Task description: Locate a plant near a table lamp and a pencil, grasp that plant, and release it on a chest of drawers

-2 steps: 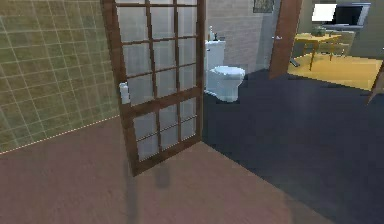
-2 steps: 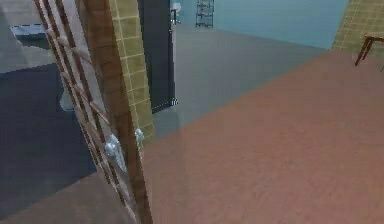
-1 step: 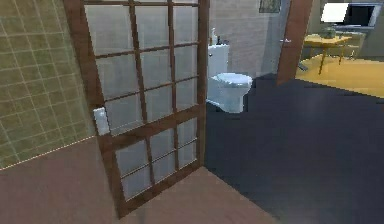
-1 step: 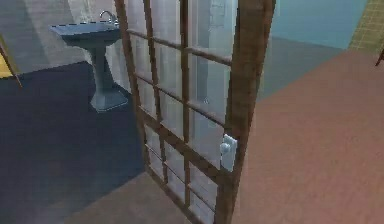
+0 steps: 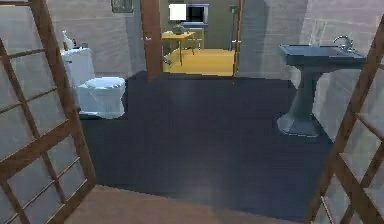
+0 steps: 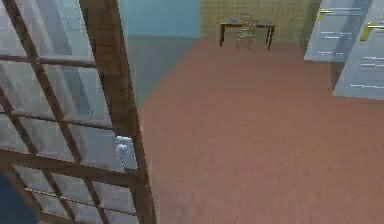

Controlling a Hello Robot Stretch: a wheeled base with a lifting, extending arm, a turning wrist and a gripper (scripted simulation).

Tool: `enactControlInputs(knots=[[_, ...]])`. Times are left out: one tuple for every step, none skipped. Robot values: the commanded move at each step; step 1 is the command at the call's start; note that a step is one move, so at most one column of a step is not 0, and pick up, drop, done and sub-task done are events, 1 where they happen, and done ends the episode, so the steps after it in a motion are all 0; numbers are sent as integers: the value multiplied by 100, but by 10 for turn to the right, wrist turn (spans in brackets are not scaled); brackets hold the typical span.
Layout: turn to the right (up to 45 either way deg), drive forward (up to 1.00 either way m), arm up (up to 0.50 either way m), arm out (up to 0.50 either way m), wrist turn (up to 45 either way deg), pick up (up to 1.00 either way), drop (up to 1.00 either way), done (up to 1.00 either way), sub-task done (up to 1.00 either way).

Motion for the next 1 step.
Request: enactControlInputs(knots=[[0, 100, 0, 0, 0, 0, 0, 0, 0]])
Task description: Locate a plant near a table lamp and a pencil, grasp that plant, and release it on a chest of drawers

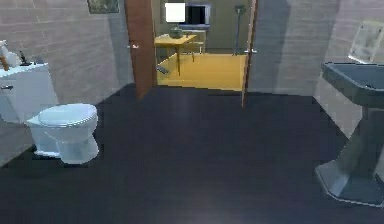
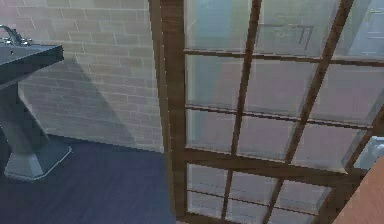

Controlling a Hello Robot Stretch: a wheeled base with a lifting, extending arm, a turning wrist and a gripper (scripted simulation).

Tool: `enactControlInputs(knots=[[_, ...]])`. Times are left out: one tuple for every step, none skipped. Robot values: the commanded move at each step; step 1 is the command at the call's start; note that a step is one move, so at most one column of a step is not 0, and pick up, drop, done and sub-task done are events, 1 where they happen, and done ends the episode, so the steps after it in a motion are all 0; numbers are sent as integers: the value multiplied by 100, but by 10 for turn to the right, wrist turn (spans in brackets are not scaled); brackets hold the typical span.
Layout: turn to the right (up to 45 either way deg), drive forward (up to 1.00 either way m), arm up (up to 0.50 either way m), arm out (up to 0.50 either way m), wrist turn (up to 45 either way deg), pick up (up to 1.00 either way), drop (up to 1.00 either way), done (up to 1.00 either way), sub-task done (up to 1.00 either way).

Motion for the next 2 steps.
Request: enactControlInputs(knots=[[30, 0, 0, 0, 0, 0, 0, 0, 0], [0, 100, 0, 0, 0, 0, 0, 0, 0]])
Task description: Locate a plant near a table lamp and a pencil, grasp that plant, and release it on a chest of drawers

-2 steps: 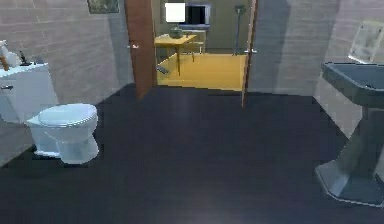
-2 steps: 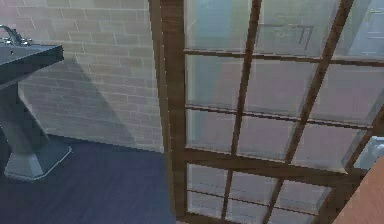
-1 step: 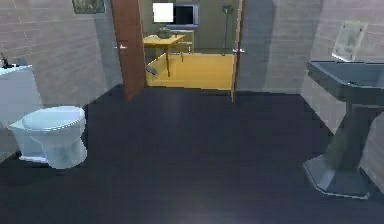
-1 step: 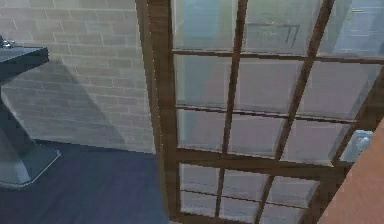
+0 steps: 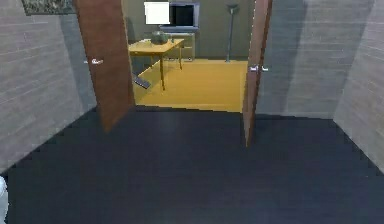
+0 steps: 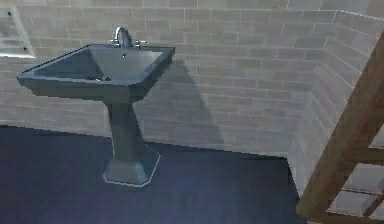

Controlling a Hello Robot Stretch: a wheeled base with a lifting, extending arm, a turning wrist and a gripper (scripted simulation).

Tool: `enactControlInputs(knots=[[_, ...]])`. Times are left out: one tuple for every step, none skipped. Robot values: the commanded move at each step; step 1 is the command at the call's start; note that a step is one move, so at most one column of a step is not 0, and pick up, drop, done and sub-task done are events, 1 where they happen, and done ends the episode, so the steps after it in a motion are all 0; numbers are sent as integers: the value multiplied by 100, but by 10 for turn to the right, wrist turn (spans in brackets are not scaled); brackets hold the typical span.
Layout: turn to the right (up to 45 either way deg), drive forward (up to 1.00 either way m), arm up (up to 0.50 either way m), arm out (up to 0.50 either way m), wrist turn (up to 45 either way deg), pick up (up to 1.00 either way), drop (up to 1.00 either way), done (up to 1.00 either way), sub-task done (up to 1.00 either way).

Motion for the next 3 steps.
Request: enactControlInputs(knots=[[0, 100, 0, 0, 0, 0, 0, 0, 0], [0, 90, 0, 0, 0, 0, 0, 0, 0], [30, 0, 0, 0, 0, 0, 0, 0, 0]])
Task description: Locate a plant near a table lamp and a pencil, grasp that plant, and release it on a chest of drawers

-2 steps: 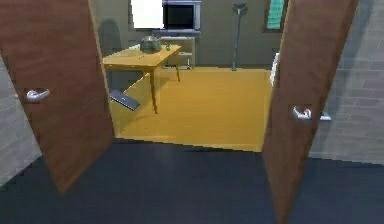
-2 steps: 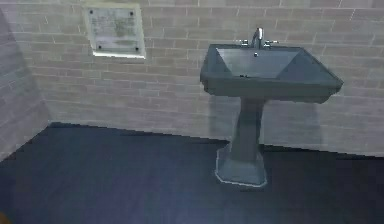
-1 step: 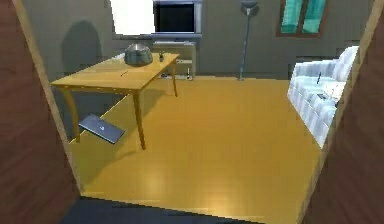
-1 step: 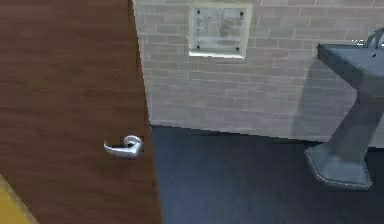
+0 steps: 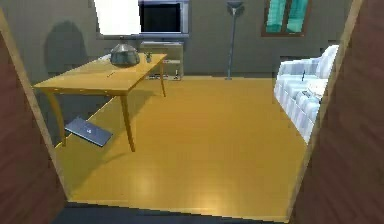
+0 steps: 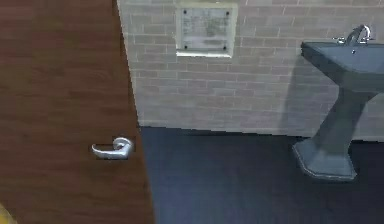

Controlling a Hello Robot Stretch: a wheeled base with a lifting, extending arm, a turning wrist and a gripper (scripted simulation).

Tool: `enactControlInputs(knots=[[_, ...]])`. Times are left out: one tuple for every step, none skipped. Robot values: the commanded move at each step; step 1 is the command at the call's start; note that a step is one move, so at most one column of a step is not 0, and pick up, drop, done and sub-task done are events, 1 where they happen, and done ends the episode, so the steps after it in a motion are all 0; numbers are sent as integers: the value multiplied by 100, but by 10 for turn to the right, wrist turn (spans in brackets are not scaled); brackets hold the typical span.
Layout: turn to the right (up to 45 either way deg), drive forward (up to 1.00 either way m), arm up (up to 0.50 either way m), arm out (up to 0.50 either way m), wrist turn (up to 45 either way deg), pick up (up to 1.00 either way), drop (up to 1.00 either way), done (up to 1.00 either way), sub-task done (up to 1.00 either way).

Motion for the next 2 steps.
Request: enactControlInputs(knots=[[0, 100, 0, 0, 0, 0, 0, 0, 0], [0, 100, 0, 0, 0, 0, 0, 0, 0]])
